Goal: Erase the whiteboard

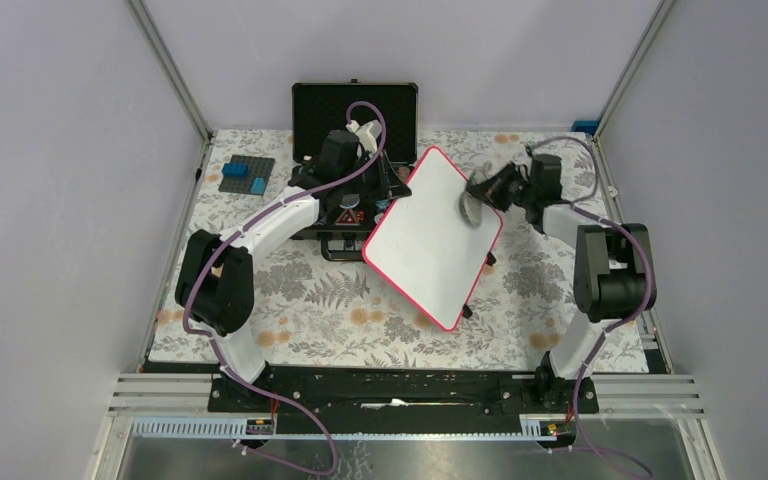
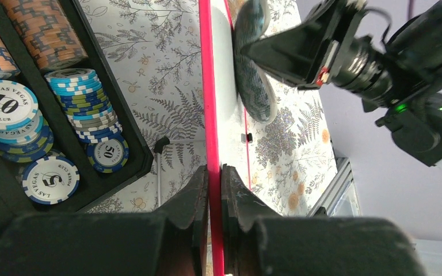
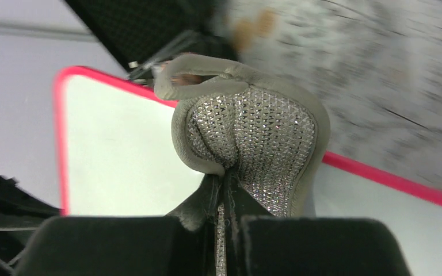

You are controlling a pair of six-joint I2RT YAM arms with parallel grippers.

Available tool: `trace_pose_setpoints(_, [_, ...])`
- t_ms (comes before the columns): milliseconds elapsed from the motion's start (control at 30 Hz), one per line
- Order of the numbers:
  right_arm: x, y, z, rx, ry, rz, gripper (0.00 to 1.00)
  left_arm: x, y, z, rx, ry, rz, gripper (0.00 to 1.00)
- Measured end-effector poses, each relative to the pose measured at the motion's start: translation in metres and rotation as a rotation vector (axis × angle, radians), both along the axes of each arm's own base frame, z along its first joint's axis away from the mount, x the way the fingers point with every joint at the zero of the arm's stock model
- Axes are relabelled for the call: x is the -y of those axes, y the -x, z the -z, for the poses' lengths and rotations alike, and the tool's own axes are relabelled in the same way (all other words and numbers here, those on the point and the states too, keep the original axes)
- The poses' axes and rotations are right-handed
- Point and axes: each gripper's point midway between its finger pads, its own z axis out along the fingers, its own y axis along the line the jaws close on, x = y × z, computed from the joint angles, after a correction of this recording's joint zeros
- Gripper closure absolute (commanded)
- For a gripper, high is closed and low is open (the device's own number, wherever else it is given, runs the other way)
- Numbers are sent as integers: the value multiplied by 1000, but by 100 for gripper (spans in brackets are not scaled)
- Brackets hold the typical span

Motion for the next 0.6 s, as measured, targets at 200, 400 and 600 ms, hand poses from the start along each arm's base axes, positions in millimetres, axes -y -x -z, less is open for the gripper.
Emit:
trace_pose_setpoints(200, [54, 48, 56, -136, 37, 100, 100, 1, 0, -1, 1, 6, 5, 100])
trace_pose_setpoints(400, [38, 93, 60, -135, 150, 54, 100, 2, 1, -3, 6, 13, 11, 100])
trace_pose_setpoints(600, [-24, 126, 27, -38, 255, -69, 100, 2, 1, -4, 8, 13, 11, 100])
